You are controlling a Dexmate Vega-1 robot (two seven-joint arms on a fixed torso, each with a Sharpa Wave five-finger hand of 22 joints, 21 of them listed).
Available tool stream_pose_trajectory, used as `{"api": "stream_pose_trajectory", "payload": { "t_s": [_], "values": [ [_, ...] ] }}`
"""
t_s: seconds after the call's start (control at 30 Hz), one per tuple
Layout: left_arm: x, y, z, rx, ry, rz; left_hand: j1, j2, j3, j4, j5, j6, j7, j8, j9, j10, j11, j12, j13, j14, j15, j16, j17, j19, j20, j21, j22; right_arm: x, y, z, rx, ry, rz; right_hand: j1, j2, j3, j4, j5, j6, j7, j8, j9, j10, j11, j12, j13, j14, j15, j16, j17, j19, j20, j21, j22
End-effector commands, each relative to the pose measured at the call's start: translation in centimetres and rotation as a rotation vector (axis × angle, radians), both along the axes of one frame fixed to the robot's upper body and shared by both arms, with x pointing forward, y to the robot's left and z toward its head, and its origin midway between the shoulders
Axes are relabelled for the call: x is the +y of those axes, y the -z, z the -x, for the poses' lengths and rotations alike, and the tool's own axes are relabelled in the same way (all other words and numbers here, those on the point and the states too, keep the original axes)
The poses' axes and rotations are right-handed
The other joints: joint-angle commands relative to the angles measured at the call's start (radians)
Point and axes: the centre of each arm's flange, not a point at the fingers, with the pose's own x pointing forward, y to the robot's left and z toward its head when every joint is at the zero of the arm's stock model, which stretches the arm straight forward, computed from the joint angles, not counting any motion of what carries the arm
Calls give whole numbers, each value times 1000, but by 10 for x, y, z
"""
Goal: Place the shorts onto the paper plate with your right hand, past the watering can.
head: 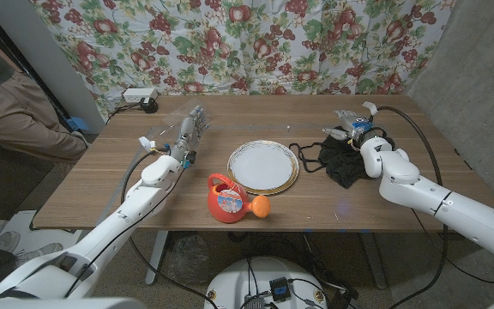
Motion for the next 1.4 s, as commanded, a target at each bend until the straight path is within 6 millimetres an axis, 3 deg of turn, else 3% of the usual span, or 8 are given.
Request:
{"api": "stream_pose_trajectory", "payload": {
  "t_s": [0.03,1.4],
  "values": [
    [1,-1,-2,0,2,5,0,110,-3,1,4,-52,-2,6,5,-66,2,6,4,-73,3,7,4,4,2,-1,5,1,2,-5,17,6,15,9,-11,1,-7,7,-1,-10,1,6,0,-6,5,5,27,0,11,2,22,3,7,5],
    [6,-1,-2,5,1,-5,-1,107,-6,0,4,-46,-4,6,5,-64,1,7,4,-70,5,7,4,7,5,-6,5,0,14,-18,76,15,5,16,-19,-1,-23,18,-4,-21,1,6,2,-13,6,6,41,2,8,4,73,5,11,4]
  ]
}}
